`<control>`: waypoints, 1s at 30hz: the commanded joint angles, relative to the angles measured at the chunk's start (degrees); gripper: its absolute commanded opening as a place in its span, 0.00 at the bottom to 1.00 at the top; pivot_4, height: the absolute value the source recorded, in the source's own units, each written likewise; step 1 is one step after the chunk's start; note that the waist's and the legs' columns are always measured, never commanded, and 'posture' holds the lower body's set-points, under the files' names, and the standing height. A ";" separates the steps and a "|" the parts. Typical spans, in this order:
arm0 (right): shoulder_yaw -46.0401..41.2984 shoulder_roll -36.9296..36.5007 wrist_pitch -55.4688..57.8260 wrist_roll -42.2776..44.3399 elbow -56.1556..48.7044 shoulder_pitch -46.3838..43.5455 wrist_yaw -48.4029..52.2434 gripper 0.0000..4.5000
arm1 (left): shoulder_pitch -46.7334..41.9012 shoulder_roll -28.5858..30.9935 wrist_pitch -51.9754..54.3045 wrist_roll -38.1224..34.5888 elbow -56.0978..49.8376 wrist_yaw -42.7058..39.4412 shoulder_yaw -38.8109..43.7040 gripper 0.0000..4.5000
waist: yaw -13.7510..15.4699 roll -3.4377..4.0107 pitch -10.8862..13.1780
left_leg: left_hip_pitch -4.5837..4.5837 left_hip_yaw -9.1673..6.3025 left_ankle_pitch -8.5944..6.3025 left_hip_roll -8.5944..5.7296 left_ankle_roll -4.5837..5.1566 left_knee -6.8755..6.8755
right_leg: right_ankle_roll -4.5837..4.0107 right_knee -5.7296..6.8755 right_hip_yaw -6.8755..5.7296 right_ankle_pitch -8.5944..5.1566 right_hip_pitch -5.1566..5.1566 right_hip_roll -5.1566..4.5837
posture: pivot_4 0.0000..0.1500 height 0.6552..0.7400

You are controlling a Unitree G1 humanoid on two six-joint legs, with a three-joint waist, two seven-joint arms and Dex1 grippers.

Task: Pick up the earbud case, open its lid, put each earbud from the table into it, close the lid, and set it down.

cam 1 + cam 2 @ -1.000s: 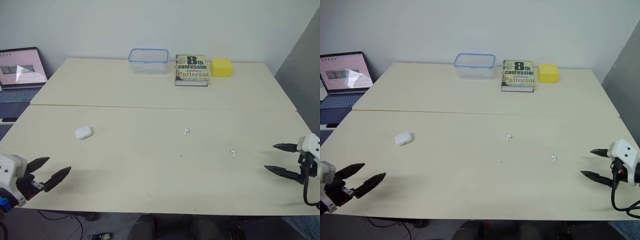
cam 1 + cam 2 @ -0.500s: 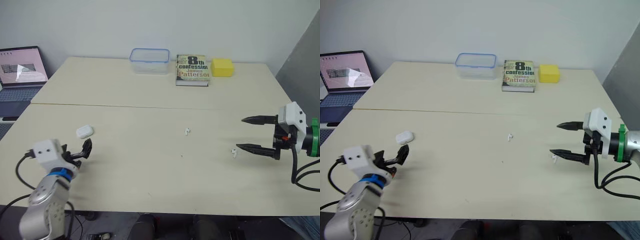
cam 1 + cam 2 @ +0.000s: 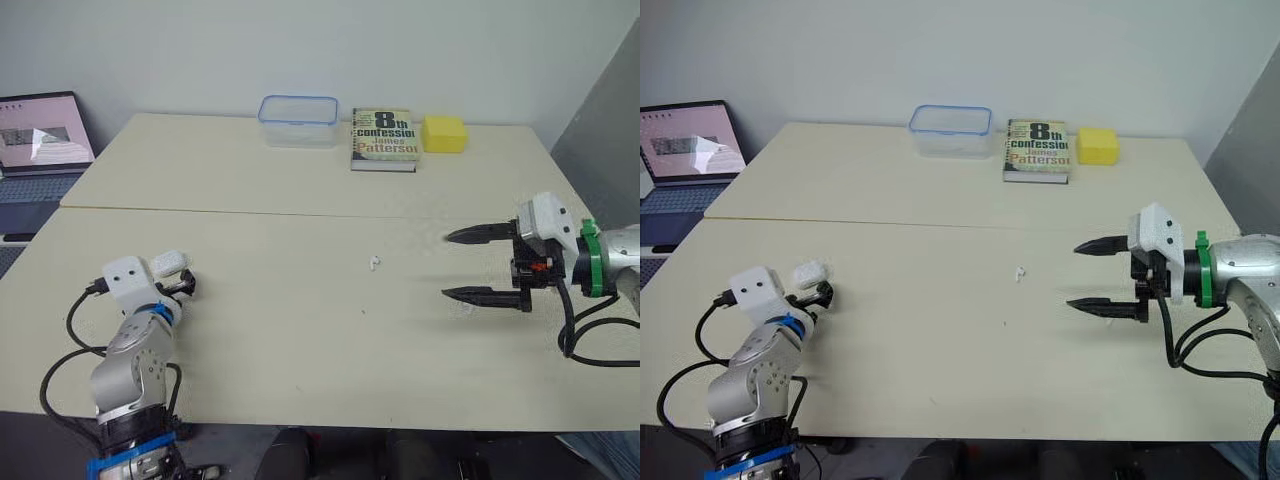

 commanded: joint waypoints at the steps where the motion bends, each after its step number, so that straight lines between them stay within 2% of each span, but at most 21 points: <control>1: 1.31 0.54 0.59 1.15 -0.97 -2.83 1.63 0.99 | -2.40 1.18 -1.35 1.41 2.61 0.12 -0.64 1.00 | 0.00 0.00 0.00 | 0.00 0.01 0.00 0.00 0.00 0.00 | 0.00 0.00 0.01 0.00 0.00 0.00 | 1.00 0.99; 10: 10.17 5.45 0.69 -4.20 4.32 -12.93 3.11 0.99 | -7.33 2.34 -4.02 3.78 10.51 0.37 -1.27 1.00 | -0.10 0.00 0.00 | 0.04 0.06 0.00 0.01 -0.01 -0.01 | 0.02 0.04 0.02 0.02 -0.04 0.01 | 1.00 0.99; 20: 10.94 7.05 0.41 -5.17 4.44 -12.71 4.14 0.99 | -9.55 3.87 -4.03 4.46 13.68 0.25 -1.23 1.00 | -0.11 0.00 0.00 | 0.00 0.05 0.01 0.01 -0.01 -0.01 | 0.06 0.05 0.08 0.06 -0.10 0.00 | 1.00 0.99; 23: 10.57 7.11 0.65 -5.06 3.82 -12.11 3.73 1.00 | -9.22 4.49 -3.32 4.56 13.89 -0.30 -1.59 0.87 | -0.12 0.00 0.00 | 0.00 0.05 0.01 0.02 -0.01 -0.01 | 0.06 0.05 0.11 0.06 -0.13 0.00 | 1.00 0.99; 27: 9.70 6.79 1.00 -4.58 2.42 -10.76 3.08 1.00 | -8.25 5.66 -2.97 5.14 13.67 -1.52 -2.40 0.62 | -0.11 0.00 0.00 | -0.03 0.05 0.01 0.02 -0.02 -0.01 | 0.06 0.05 0.11 0.06 -0.15 0.00 | 1.00 0.99; 30: 8.19 6.07 1.32 -4.18 0.91 -8.80 2.14 1.00 | -6.39 7.23 -3.30 5.65 12.78 -3.58 -3.16 0.62 | -0.13 0.00 0.00 | -0.03 0.05 0.00 0.02 -0.02 -0.01 | 0.06 0.05 0.14 0.06 -0.15 -0.01 | 1.00 0.99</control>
